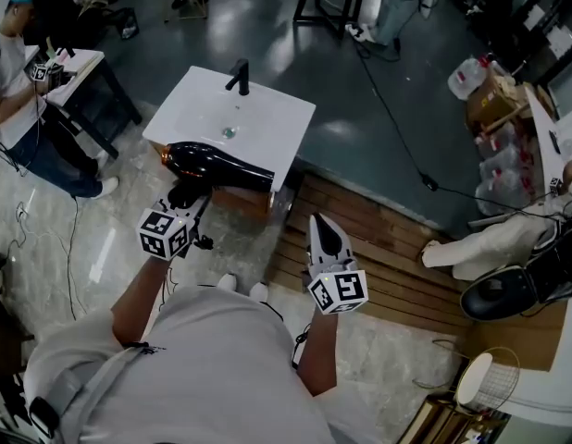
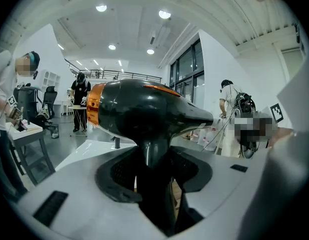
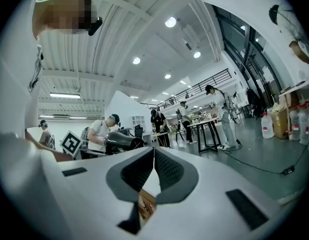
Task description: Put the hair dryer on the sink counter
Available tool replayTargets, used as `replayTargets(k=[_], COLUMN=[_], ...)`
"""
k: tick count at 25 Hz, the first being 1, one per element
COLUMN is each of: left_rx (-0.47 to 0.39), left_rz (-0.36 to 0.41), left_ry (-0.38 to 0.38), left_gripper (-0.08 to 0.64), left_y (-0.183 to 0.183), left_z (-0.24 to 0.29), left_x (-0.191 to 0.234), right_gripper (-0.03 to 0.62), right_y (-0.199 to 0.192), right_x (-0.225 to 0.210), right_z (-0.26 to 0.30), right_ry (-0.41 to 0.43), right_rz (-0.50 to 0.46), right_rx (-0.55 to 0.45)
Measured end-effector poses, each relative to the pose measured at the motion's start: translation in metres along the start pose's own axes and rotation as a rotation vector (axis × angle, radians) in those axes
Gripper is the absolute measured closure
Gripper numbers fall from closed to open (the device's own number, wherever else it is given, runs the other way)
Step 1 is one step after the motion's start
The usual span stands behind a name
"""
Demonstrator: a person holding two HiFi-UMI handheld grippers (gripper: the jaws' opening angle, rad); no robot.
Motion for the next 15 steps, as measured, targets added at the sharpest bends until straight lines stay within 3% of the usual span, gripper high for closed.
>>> replayTargets(k=[15], left_rx=[-0.024], left_rz=[-0.001], left_ry=[0.037], left_gripper=[0.380], left_y=[0.001], left_z=[0.004], left_x=[-0.026], right_gripper=[0.583], right_y=[-0.002], right_x=[-0.022], right_z=[-0.009], right_ry=[0.065], right_rz=[0.010], right_rx=[-0.005])
Point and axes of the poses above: the fingertips, and each gripper's own axes: z forward along the fingers, x to its left, y out of its top, the point moved 10 cm from there along -z, backward along the fingers, and after that the axes turned 12 degrees about -y, right-handed, at the moved point
